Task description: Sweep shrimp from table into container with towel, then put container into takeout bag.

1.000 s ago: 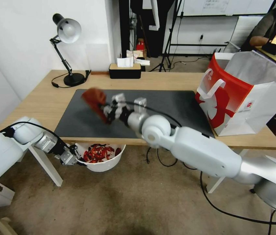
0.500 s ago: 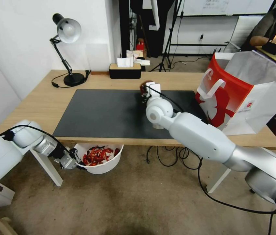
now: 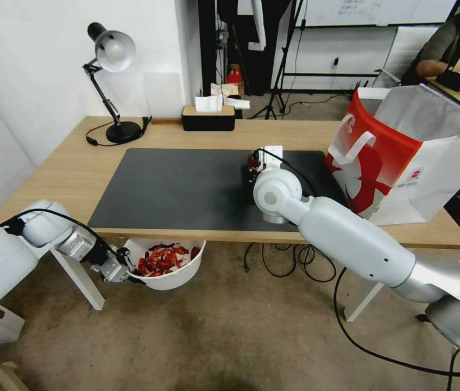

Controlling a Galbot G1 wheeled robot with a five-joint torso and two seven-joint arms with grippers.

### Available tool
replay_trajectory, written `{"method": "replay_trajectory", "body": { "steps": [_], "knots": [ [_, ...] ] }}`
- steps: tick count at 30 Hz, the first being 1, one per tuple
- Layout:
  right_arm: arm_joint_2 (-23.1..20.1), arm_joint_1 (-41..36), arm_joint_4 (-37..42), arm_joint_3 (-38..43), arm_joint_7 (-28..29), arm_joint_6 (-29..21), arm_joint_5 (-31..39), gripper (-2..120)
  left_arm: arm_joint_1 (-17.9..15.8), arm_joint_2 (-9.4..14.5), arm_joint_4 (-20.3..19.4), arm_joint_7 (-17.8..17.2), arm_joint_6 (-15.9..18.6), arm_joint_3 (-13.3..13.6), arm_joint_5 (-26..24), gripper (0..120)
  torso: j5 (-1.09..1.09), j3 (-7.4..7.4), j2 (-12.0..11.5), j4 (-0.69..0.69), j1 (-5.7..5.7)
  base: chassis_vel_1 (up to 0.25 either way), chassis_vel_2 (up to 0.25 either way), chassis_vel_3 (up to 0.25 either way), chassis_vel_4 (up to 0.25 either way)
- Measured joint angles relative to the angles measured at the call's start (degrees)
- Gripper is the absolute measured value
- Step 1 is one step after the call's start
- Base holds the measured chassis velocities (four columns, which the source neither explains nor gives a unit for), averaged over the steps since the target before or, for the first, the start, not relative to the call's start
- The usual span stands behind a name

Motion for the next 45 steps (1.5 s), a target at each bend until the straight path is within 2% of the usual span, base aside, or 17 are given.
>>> {"method": "replay_trajectory", "body": {
  "steps": [4, 13, 15, 17, 18, 20, 21, 24, 26, 28, 31, 32, 33, 37, 38, 41, 45],
  "knots": [
    [-0.70, -0.24, 1.04, 0.41, 0.09, 0.01, 0.81, 46, 0.19, 0.53, -0.14, -0.60, 0.12, -0.04, -0.09, 0, 0.00, 0.00, 0.00, 0.00, 0.00, 0.000, 0.000, 0.000, 0.000],
    [-1.58, -1.59, 2.51, 1.57, -2.09, 0.69, 0.66, 74, 0.37, 0.63, -0.61, -1.09, 0.61, -0.19, -0.34, 0, 0.01, 0.00, 0.00, -0.01, 0.01, 0.000, 0.000, 0.000, 0.000],
    [-3.01, -3.31, 4.37, 2.55, -9.30, 5.30, -2.54, 84, 1.43, 0.77, -1.20, -1.23, 0.77, -0.67, -0.29, 0, 0.00, 0.00, 0.00, 0.00, 0.00, 0.000, 0.000, 0.000, 0.000],
    [-3.58, -3.87, 4.88, 2.70, -11.53, 6.76, -3.75, 88, 1.76, 0.78, -1.33, -1.29, 0.78, -0.88, -0.27, 0, 0.00, 0.00, 0.00, 0.01, 0.00, 0.000, 0.000, 0.000, 0.000],
    [-5.47, -6.04, 6.61, 3.52, -19.40, 11.58, -8.13, 96, 2.52, 0.78, -1.57, -1.49, 0.80, -1.36, -0.15, 0, 0.00, 0.00, 0.00, 0.01, 0.00, 0.000, 0.000, 0.000, 0.000],
    [-8.33, -10.09, 9.21, 5.17, -29.30, 18.24, -15.07, 99, 2.99, 0.69, -1.67, -1.73, 0.81, -1.57, 0.06, 0, 0.00, 0.00, 0.00, 0.01, 0.00, 0.000, 0.000, 0.000, 0.000],
    [-8.33, -10.09, 9.21, 5.17, -29.30, 18.24, -15.07, 99, 2.99, 0.69, -1.67, -1.73, 0.81, -1.57, 0.06, 0, 0.00, 0.00, 0.00, 0.01, 0.00, 0.000, 0.000, 0.000, 0.000],
    [-12.83, -19.74, 13.89, 11.56, -39.44, 26.80, -25.35, 100, 3.81, 0.52, -1.97, -2.14, 0.79, -1.87, 0.63, 0, 0.01, 0.00, 0.00, -0.02, 0.00, 0.000, 0.000, 0.000, 0.000],
    [-13.86, -23.18, 15.62, 14.37, -41.11, 28.11, -27.01, 100, 4.09, 0.49, -2.13, -2.19, 0.75, -2.09, 0.91, 0, 0.02, -0.01, 0.00, -0.01, 0.00, 0.000, 0.000, 0.000, 0.000],
    [-16.33, -34.82, 21.02, 22.76, -45.31, 30.76, -30.53, 100, 4.87, 0.42, -2.24, -2.31, 0.41, -2.64, 1.53, 0, 0.02, -0.01, 0.00, -0.02, 0.00, 0.000, 0.000, 0.000, 0.000],
    [-17.34, -41.60, 23.53, 26.81, -47.27, 32.50, -33.08, 100, 5.36, 0.31, -2.12, -2.44, 0.19, -2.97, 1.78, 0, 0.02, -0.01, 0.00, -0.03, -0.01, 0.000, 0.000, 0.000, 0.000],
    [-17.25, -51.24, 25.94, 31.92, -49.70, 35.18, -37.88, 100, 5.96, -0.13, -1.85, -2.48, 0.05, -3.63, 1.86, 0, 0.02, -0.01, 0.00, 0.01, -0.01, 0.000, 0.000, 0.000, 0.000],
    [-17.25, -51.24, 25.94, 31.92, -49.70, 35.18, -37.88, 100, 5.96, -0.13, -1.85, -2.48, 0.05, -3.63, 1.86, 0, 0.02, -0.01, 0.00, 0.01, -0.01, 0.000, 0.000, 0.000, 0.000],
    [-12.90, -66.13, 28.71, 39.07, -51.59, 38.86, -47.04, 100, 6.28, -0.50, -1.77, -2.51, -0.01, -4.10, 1.97, 0, 0.02, -0.02, 0.01, -0.02, -0.01, 0.000, 0.000, 0.000, 0.000],
    [-12.90, -66.13, 28.71, 39.07, -51.59, 38.86, -47.04, 100, 6.28, -0.50, -1.77, -2.51, -0.01, -4.10, 1.97, 0, 0.02, -0.02, 0.01, -0.02, -0.01, 0.000, 0.000, 0.000, 0.000],
    [-6.00, -79.58, 28.22, 42.14, -53.54, 44.84, -56.11, 100, 7.94, -0.60, -1.76, -2.54, -0.51, -5.25, 2.85, 0, 0.01, -0.02, 0.01, -0.01, -0.01, 0.000, 0.000, 0.000, 0.000],
    [-2.98, -84.64, 26.70, 43.34, -54.41, 47.59, -59.29, 100, 9.16, -0.95, -1.74, -2.54, -0.77, -6.62, 3.22, 0, -0.01, -0.02, 0.01, -0.01, -0.01, 0.000, 0.000, 0.000, 0.000]
  ]
}}
